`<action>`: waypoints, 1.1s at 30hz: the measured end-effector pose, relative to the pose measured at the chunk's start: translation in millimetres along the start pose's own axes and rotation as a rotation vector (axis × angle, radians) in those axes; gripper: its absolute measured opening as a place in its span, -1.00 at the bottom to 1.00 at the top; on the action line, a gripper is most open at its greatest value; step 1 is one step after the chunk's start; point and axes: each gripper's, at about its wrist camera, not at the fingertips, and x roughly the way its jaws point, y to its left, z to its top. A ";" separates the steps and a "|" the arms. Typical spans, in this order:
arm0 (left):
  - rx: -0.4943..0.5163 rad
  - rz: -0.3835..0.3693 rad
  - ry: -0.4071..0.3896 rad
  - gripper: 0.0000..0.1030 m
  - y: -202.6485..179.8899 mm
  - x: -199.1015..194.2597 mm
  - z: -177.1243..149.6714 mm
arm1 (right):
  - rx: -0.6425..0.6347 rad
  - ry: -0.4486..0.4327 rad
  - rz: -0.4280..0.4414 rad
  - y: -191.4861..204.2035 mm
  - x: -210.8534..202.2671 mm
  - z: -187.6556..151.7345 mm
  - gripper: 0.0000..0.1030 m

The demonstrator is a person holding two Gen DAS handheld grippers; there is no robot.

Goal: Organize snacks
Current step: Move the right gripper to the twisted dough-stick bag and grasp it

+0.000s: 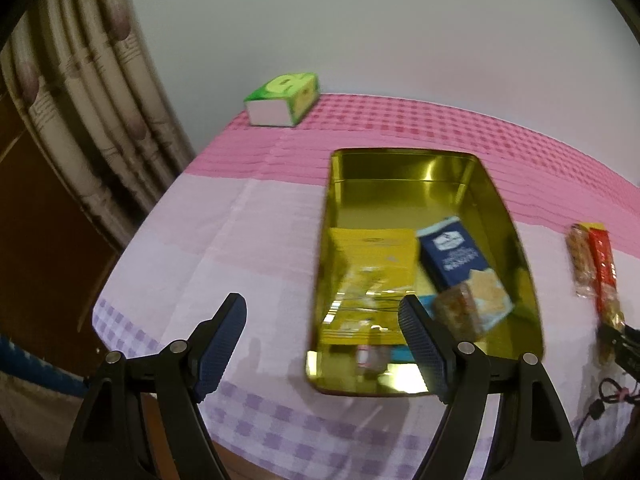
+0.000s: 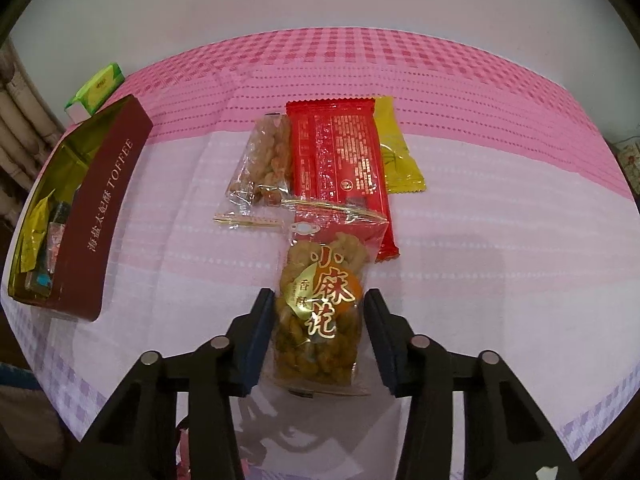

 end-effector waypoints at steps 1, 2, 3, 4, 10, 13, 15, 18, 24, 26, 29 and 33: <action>0.007 -0.009 -0.001 0.53 -5.0 -0.7 0.5 | 0.000 -0.001 0.004 -1.8 -0.6 -0.4 -0.26; 0.019 -0.021 -0.002 0.53 -13.1 -2.2 0.5 | -0.003 0.000 0.007 -2.9 -1.2 -1.3 -0.27; 0.026 -0.028 -0.003 0.53 -19.0 -2.9 1.2 | -0.006 0.001 0.008 -4.3 -2.0 -2.1 -0.28; 0.035 -0.040 -0.006 0.53 -27.0 -3.9 1.3 | -0.005 0.001 0.007 -7.0 -3.4 -3.5 -0.28; 0.112 -0.117 -0.004 0.53 -78.8 -4.5 1.8 | -0.005 -0.003 -0.028 -33.8 -8.6 -11.7 -0.29; 0.161 -0.141 -0.011 0.53 -104.5 -3.8 2.6 | -0.004 -0.020 -0.058 -53.0 -8.9 -12.0 -0.29; 0.194 -0.158 -0.019 0.53 -120.4 -3.5 2.9 | -0.001 -0.042 -0.056 -66.0 -8.2 -9.5 -0.29; 0.226 -0.182 -0.032 0.53 -140.9 -3.2 5.1 | -0.013 -0.083 -0.053 -81.2 -4.4 -1.8 -0.29; 0.229 -0.249 -0.019 0.53 -169.9 6.1 13.8 | -0.071 -0.133 -0.053 -97.0 5.5 18.8 -0.29; 0.242 -0.262 -0.018 0.53 -180.2 8.9 16.5 | -0.093 -0.147 -0.053 -100.6 8.3 23.3 -0.29; 0.256 -0.287 -0.015 0.53 -192.9 14.3 19.7 | -0.101 -0.160 -0.043 -106.5 11.7 28.6 -0.28; 0.258 -0.330 0.014 0.53 -210.5 26.5 25.6 | -0.102 -0.174 -0.034 -113.0 13.7 33.3 -0.28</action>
